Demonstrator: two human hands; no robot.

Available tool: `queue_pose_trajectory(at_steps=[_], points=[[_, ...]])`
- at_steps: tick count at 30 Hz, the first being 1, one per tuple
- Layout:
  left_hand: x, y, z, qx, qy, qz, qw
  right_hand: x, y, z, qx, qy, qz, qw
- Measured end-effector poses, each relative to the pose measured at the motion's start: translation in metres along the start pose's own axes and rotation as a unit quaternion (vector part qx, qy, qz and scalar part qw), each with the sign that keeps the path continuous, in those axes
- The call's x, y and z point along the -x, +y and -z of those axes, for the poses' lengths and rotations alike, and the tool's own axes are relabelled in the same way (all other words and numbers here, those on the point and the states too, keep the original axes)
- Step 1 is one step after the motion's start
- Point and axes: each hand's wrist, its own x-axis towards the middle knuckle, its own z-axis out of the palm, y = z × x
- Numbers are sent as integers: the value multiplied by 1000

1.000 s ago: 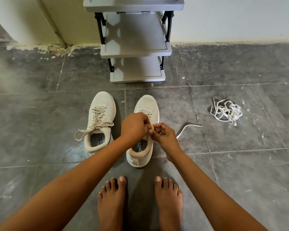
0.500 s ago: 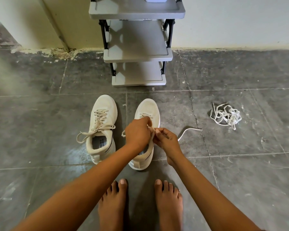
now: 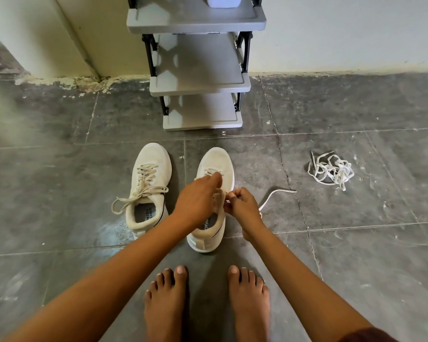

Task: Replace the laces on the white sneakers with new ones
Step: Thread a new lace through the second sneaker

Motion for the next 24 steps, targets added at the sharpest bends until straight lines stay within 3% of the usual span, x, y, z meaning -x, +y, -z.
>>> queue_pose_trajectory(at_steps=[3, 6, 9, 11, 13, 14, 15, 17, 18, 19, 21, 23, 24], points=[[5, -24, 7, -77, 4, 19, 997, 2, -6, 0, -37, 15, -11, 999], [9, -37, 7, -40, -35, 76, 996, 6, -14, 3, -36, 28, -12, 999], [12, -38, 0, -36, -35, 83, 995, 8, -35, 17, 8, 73, 27, 997], [11, -39, -2, -18, -20, 97, 995, 8, -63, 40, -181, 74, 48, 979], [10, -39, -2, 8, -13, 112, 994, 7, -94, 66, -415, 44, 84, 905], [9, -40, -1, 16, -15, 117, 993, 7, -106, 72, -466, 22, 106, 878], [8, -41, 0, 21, -20, 122, 992, 7, -114, 73, -458, 4, 121, 881], [5, -42, 2, 37, -27, 136, 990, 6, -113, 62, -281, -5, 132, 950], [3, -43, 3, 51, -27, 144, 988, 5, -106, 54, -101, 2, 145, 984], [2, -44, 5, 68, -23, 149, 986, 3, -94, 45, 95, 2, 161, 982], [-2, -45, 7, 109, -9, 131, 985, -1, -63, 33, 369, -38, 158, 915], [-4, -43, 7, 158, 13, 96, 983, -2, -37, 26, 495, -80, 141, 853], [-5, -42, 8, 177, 17, 83, 981, -1, -29, 24, 514, -86, 148, 841]])
